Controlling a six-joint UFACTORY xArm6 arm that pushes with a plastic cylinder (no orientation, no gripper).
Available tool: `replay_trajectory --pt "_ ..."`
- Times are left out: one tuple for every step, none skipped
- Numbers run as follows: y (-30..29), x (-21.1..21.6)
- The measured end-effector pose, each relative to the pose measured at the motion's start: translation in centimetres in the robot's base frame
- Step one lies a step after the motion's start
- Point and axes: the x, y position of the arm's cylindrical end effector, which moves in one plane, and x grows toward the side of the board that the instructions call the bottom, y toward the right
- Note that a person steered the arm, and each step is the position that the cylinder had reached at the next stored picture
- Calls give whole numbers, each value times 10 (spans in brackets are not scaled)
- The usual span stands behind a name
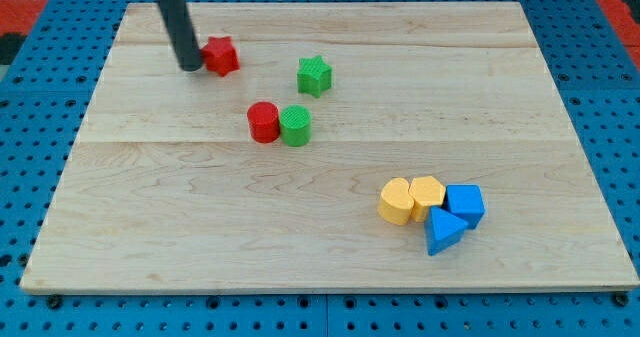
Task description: Move your arm to the center
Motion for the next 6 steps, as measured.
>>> replay_trajectory --pt "76 -33" --pt "131 -37" --pt "138 -44" --pt "151 -36" --pt "173 36" --pt "146 69"
